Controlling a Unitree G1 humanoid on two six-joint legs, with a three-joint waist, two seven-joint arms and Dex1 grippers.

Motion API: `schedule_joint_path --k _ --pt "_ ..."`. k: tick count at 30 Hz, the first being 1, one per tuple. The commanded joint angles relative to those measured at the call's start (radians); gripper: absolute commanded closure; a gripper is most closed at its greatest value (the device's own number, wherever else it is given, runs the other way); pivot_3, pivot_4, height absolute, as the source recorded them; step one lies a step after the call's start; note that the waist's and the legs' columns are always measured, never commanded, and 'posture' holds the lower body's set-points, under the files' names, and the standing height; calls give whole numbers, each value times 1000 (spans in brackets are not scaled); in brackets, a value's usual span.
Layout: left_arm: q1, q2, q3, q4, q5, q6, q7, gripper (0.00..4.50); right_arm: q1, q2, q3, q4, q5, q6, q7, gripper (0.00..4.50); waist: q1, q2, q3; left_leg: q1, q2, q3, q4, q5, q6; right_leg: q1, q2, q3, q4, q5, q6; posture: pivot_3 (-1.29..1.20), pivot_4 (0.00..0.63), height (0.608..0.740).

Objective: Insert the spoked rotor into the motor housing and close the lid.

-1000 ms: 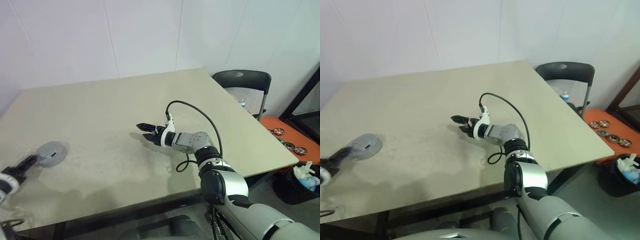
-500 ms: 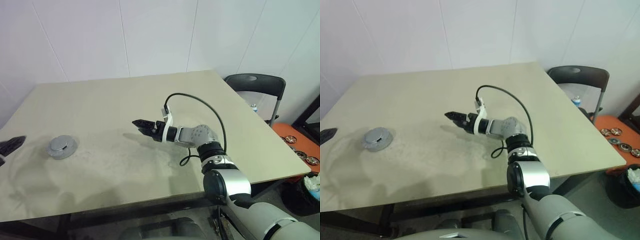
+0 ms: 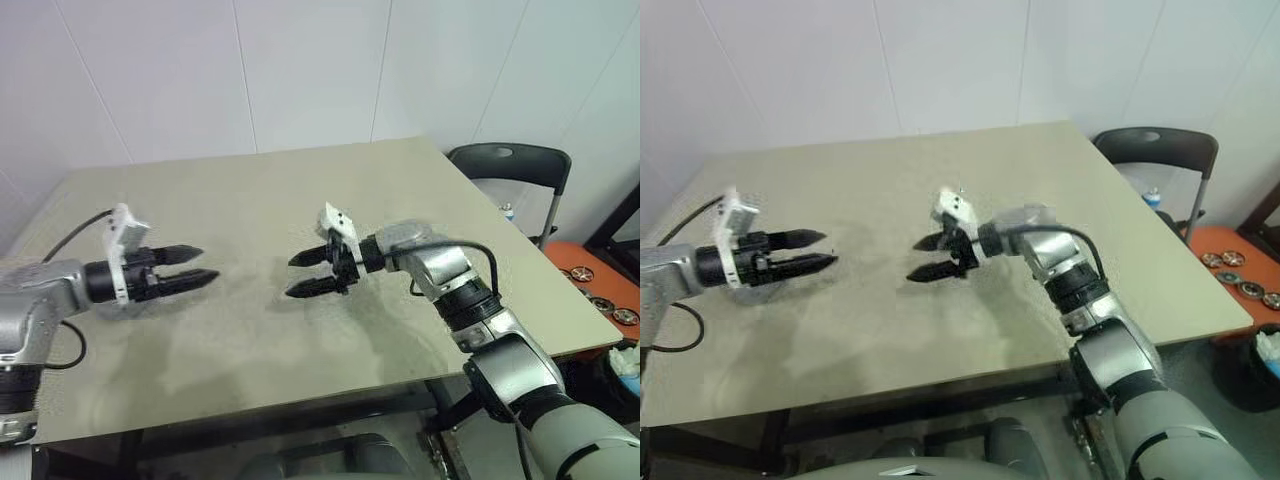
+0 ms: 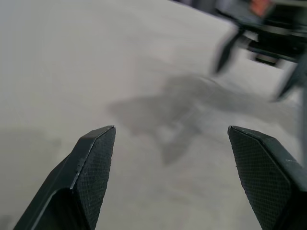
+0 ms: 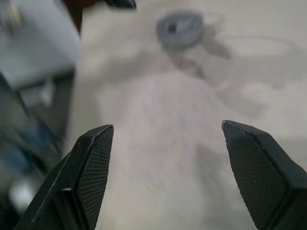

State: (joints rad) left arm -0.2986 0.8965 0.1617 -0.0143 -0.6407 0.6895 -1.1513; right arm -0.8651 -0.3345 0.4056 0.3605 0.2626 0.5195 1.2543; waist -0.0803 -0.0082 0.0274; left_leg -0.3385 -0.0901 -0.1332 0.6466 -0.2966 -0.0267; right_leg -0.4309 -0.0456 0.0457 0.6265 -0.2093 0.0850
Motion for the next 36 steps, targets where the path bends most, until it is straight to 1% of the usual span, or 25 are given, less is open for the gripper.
schedule_joint_path --k 1,7,12,23,36 --pt "-57 7 -24 -48 1 -2 -23 517 -58 14 -34 8 1 -63 37 741 4 0 0 0 1 0 0 0 0 0 1 0 0 0 0 0 0 740" --pt "-77 14 -24 -58 -3 8 -32 517 -76 12 -44 34 -6 -87 67 741 15 0 0 0 0 -1 0 0 0 0 0 0 -1 0 0 0 0 740" --pt "-74 17 -15 -47 2 8 -29 517 -68 5 -26 30 -28 -111 108 741 16 0 1 -1 0 -1 0 0 1 0 0 0 -2 0 0 0 0 740" --pt "-84 27 2 3 16 -10 -27 517 -126 30 -51 138 -72 -160 119 741 13 0 1 0 0 -1 0 0 1 1 0 0 -2 0 0 0 0 740" --pt "-83 21 12 -10 6 5 -16 517 -140 43 -63 144 -72 -144 128 741 13 0 1 0 0 -1 0 0 1 1 0 0 -2 0 0 0 0 740"
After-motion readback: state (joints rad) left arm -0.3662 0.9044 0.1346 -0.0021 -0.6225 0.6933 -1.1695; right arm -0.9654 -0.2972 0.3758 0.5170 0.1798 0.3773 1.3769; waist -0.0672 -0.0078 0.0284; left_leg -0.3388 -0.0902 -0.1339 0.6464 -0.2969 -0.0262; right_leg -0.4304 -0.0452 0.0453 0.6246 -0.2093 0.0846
